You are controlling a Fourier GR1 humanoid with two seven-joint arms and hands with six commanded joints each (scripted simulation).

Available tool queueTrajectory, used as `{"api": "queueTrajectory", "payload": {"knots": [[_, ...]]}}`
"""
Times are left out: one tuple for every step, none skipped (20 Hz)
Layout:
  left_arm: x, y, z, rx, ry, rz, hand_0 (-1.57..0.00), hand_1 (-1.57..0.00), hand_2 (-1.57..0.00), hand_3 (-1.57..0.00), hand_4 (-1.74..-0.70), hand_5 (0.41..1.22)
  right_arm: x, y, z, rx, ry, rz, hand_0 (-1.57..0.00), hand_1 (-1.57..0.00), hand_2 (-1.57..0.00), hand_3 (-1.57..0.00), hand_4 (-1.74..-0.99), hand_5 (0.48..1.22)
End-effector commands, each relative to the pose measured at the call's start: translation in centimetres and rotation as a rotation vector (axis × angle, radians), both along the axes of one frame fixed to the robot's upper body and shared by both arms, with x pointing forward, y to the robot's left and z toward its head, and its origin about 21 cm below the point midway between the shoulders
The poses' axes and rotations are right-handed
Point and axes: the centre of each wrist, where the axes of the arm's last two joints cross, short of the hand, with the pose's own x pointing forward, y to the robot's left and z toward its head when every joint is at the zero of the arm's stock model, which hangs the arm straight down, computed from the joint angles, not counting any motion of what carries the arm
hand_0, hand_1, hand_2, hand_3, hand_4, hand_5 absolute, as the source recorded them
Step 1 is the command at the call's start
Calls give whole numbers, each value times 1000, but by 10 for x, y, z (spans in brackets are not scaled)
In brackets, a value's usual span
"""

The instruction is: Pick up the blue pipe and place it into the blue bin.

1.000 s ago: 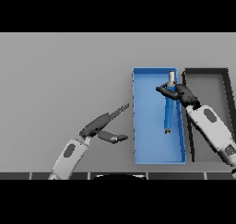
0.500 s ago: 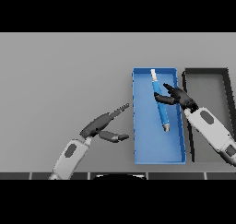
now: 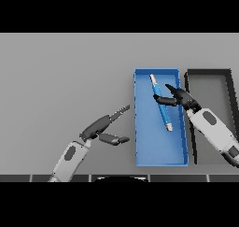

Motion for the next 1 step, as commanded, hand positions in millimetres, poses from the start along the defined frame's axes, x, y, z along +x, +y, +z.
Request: {"api": "queueTrajectory", "payload": {"knots": [[1,-2,0,5,4,2,1,1,1,1,-885,431,-2,-2,-3,3,10,-6,-6,-5,-5,-3,-1022,643]]}}
